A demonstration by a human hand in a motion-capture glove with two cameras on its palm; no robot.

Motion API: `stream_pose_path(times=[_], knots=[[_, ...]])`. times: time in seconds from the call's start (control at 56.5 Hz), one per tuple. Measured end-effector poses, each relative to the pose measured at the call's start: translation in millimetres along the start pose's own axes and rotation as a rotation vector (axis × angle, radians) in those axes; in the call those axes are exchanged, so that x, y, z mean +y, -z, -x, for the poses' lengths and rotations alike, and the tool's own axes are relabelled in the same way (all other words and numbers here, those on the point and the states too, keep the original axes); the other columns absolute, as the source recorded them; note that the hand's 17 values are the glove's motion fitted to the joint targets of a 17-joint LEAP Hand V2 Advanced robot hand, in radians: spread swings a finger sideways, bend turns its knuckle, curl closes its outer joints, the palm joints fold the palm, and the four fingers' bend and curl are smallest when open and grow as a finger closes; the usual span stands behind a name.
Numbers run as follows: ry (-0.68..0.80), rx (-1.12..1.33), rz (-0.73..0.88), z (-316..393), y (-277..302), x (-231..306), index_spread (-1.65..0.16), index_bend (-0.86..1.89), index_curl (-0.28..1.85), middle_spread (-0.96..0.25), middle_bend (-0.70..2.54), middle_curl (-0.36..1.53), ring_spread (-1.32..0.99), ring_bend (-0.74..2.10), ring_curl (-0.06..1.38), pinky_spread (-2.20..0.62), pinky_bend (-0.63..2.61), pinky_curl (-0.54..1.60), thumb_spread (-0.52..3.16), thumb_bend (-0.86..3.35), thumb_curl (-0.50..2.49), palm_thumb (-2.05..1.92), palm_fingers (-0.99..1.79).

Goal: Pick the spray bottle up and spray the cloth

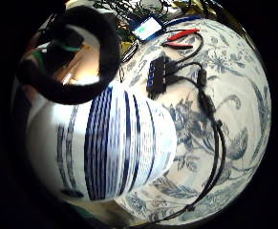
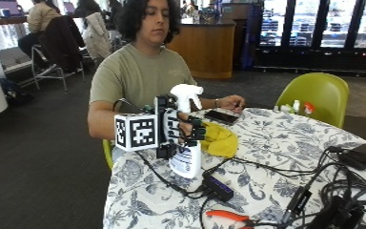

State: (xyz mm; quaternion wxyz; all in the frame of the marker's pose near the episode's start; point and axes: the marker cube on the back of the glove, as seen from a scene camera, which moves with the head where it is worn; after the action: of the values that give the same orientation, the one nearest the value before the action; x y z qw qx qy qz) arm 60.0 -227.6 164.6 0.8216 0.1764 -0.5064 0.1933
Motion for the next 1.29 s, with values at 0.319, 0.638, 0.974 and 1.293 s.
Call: stream_pose_path(times=[0.319, 0.638, 0.974, 1.293], knots=[[0.078, 0.090, -0.043, -10.4, -16.8, -30.2, -0.21, 0.11, 0.24, 0.00, 0.19, 0.35, -0.06, 0.61, 0.38, 0.08, 0.39, 0.36, 0.91, -0.03, 0.37, 0.60, 0.73], [0.044, -0.111, 0.079, 16.5, -14.8, -45.9, -0.23, 0.16, 0.30, -0.08, 0.34, 0.42, -0.12, 0.55, 0.37, -0.03, 0.25, 0.33, 0.92, 0.07, 0.43, 0.83, 1.22], [-0.077, 0.182, 0.454, 135.4, 3.6, 12.5, -0.25, 0.25, 0.42, -0.15, 0.57, 0.55, -0.17, 0.74, 0.48, -0.25, 0.48, 0.43, 0.66, 0.02, 0.60, 1.01, 1.38], [-0.353, 0.749, 0.904, 133.4, -64.0, 44.8, -0.25, 0.28, 0.51, -0.17, 0.61, 0.57, -0.18, 0.79, 0.50, -0.27, 0.51, 0.44, 0.56, -0.02, 0.69, 1.02, 1.37]])
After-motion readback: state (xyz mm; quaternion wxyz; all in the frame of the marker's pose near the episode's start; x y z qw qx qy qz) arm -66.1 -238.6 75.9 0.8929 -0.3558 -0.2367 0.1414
